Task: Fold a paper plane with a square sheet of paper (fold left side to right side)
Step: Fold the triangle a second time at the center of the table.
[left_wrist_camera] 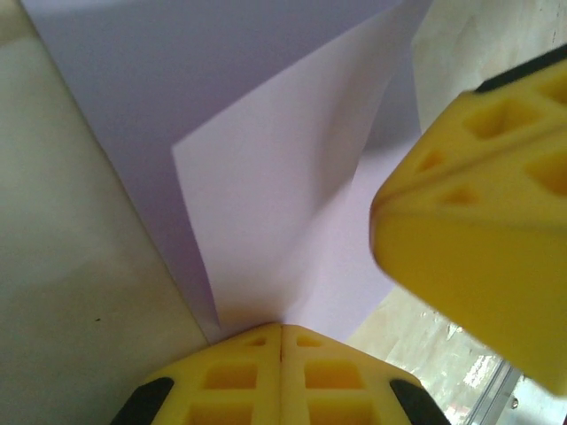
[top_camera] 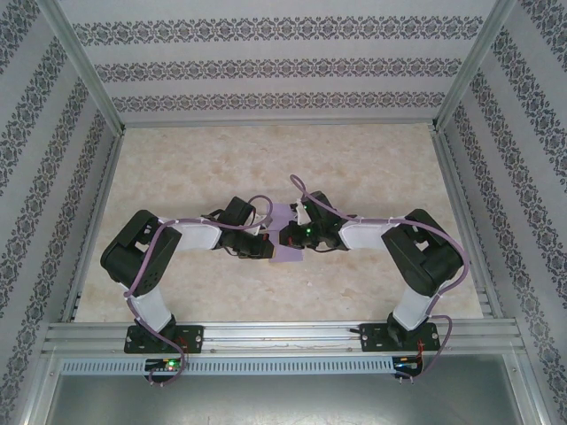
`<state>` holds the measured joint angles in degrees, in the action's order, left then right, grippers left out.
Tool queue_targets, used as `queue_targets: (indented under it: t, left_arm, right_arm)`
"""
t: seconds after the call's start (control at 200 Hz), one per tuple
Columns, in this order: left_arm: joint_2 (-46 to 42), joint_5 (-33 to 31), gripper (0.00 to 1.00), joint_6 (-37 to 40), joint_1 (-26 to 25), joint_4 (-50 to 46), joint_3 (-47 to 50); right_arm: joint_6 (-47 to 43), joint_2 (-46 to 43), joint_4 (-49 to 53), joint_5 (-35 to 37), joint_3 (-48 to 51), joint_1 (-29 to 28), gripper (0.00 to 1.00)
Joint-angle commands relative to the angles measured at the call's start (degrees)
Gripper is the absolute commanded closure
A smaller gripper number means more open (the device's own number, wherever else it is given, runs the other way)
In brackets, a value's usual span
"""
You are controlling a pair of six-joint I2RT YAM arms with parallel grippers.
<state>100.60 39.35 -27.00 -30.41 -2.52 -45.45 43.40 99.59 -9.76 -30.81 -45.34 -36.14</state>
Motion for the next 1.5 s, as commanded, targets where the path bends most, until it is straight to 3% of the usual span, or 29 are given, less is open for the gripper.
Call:
queue_targets:
  t: [0.0,0.685,1.494]
  left_arm:
    - [1.9,-6.3,0.96,1.8,-1.3,-6.5,1.2]
    - [2.9,-10.2,0.97,0.1,-1.8,-10.4,0.7]
    - [4.5,-10.4,0.97,-0.6,-1.8,-9.9,1.8]
  right_arm:
    - [0.7,1.6,-2.4,1.0,0.5,-0.6,1.00]
    - [-1.1,5.2,-0.8,5.0,1.0,0.2,1.00]
    - [-5.4,4.8,1.4,6.3,1.1,10.0,1.00]
